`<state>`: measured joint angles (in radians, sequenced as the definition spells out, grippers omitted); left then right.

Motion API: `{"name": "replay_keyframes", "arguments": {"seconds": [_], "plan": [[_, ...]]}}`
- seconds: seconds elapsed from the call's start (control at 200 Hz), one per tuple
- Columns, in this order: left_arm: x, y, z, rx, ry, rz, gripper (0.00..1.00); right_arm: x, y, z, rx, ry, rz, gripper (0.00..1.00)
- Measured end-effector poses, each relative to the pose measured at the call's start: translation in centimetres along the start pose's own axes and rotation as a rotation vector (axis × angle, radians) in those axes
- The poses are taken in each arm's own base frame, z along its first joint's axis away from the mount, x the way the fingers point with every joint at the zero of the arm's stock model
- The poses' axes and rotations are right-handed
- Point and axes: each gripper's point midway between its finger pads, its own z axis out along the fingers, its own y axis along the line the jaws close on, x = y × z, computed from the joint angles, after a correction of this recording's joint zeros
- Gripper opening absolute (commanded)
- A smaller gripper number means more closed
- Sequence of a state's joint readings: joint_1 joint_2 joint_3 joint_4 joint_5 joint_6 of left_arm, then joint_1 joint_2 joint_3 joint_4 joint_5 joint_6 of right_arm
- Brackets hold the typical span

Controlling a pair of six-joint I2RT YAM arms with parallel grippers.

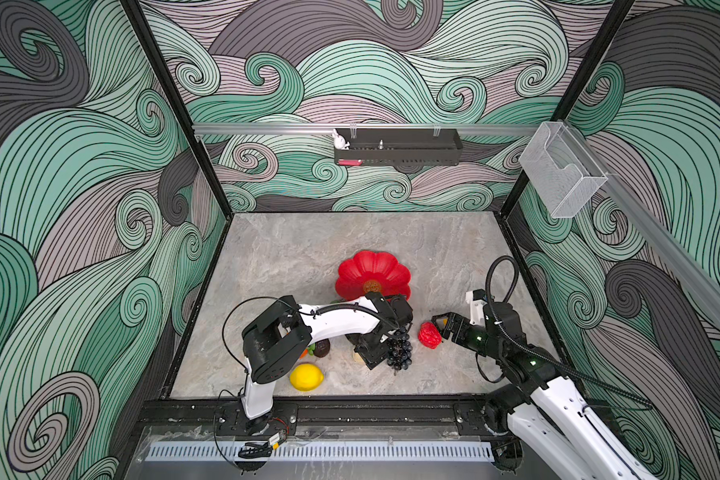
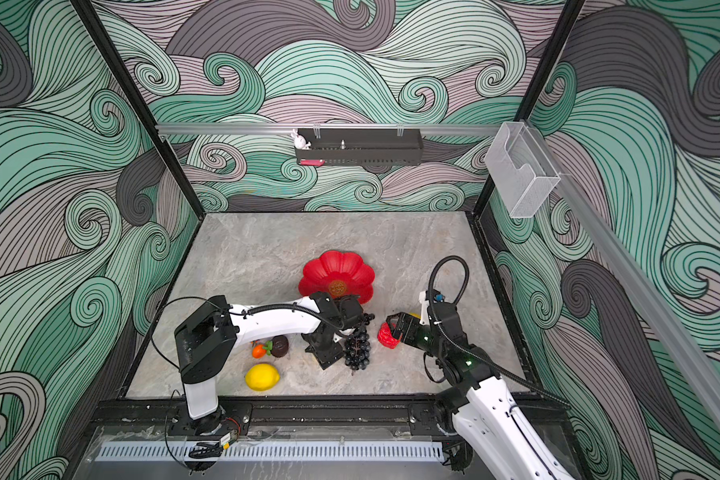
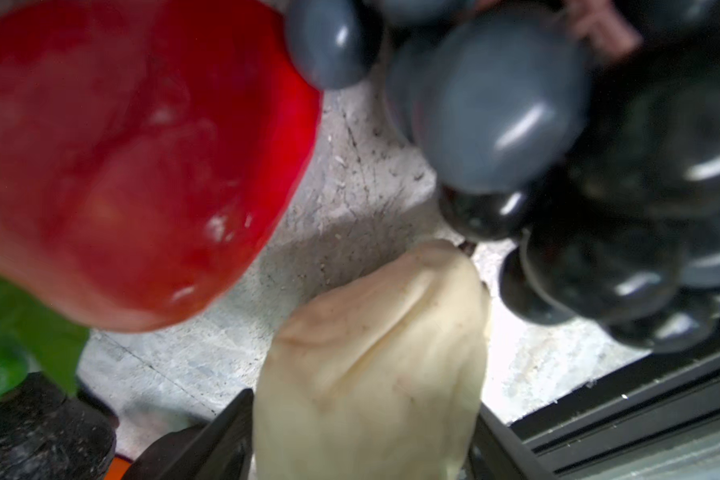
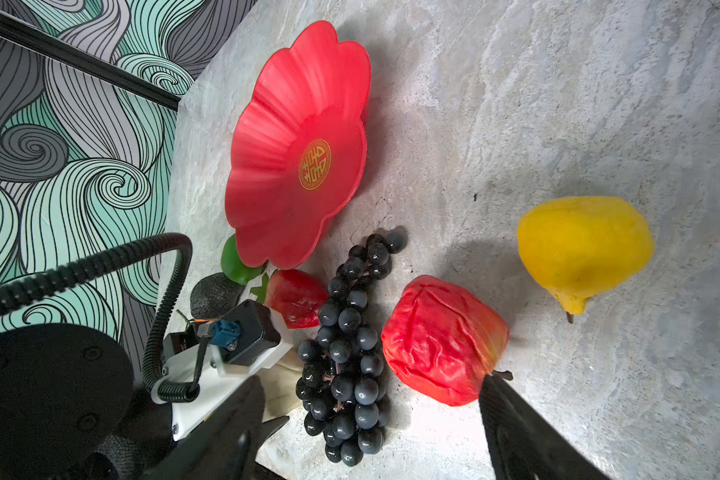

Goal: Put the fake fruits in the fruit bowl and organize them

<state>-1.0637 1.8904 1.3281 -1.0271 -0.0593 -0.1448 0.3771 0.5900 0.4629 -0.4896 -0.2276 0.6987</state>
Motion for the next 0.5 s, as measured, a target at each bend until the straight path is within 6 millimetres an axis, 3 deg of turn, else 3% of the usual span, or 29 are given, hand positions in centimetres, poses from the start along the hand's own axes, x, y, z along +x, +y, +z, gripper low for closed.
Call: {"name": "replay_keyframes", "arguments": {"seconds": [0.1, 0.305, 0.5], "plan": [[0.0, 0.0, 0.0, 0.001, 0.001, 0.002, 0.60, 0.0, 0.0, 0.0, 0.000, 0.001, 0.001, 0.82], [0.2, 0.0, 0.0, 0.003, 0.003, 0.004, 0.52, 0.0, 0.0, 0.0, 0.000, 0.002, 0.001, 0.83], [1.8, 0.5, -1.0, -0.008, -0.021, -0.015, 0.45, 0.1, 0.1, -0.1, -0.005, 0.007, -0.004, 0.83]]}}
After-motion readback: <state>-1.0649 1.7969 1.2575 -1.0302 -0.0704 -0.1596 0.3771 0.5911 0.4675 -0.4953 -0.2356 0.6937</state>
